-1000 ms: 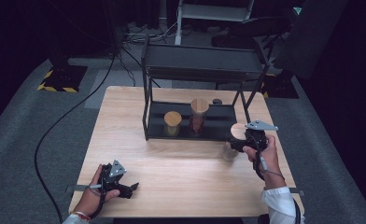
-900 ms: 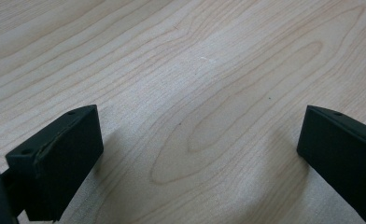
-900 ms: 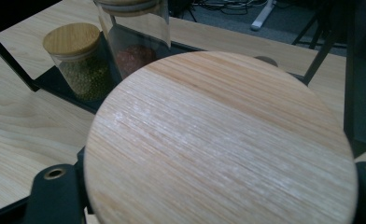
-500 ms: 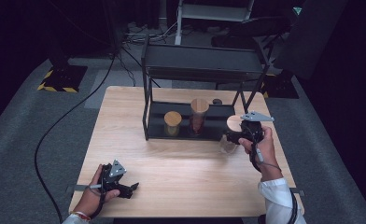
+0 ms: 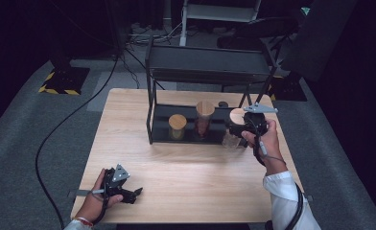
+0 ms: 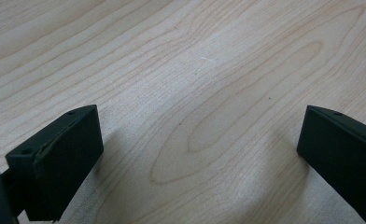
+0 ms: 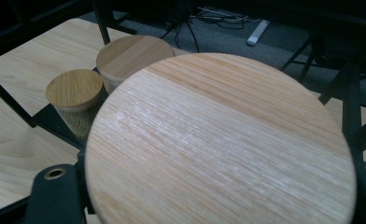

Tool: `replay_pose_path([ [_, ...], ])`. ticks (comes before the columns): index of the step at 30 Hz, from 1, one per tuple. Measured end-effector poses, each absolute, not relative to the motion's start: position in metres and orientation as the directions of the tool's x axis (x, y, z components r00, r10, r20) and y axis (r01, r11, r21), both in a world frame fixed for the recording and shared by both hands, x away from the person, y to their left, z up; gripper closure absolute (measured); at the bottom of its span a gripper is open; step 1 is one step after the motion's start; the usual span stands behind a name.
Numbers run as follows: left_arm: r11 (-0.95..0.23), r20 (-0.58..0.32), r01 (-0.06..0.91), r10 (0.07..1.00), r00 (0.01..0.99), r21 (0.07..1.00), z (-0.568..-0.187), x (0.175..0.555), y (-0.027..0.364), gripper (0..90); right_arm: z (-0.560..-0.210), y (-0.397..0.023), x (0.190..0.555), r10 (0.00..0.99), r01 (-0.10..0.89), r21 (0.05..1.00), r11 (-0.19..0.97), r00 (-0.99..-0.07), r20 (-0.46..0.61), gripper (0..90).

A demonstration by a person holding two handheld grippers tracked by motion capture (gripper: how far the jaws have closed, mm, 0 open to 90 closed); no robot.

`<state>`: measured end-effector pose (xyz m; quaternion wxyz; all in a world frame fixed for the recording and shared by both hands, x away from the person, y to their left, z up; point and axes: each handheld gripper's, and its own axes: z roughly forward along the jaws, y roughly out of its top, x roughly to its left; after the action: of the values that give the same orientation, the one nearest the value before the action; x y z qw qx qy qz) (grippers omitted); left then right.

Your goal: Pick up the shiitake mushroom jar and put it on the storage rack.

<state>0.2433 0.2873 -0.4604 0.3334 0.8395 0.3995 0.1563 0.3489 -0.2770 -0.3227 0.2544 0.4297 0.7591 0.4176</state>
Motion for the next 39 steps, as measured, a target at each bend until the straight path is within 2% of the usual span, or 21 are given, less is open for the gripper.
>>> replay_pose_path([
  [12,-0.459,-0.004,0.566,0.775,0.632,0.685,-0.46,0.243,0.287,0.0,-0.318,-0.262,0.363,0.877,0.454,0.844,0.284,-0.479,-0.038,24.9],
  [39,-0.459,-0.003,0.566,0.775,0.632,0.685,-0.46,0.243,0.287,0.0,-0.335,-0.235,0.398,0.917,0.519,0.812,0.266,-0.397,-0.046,24.9],
])
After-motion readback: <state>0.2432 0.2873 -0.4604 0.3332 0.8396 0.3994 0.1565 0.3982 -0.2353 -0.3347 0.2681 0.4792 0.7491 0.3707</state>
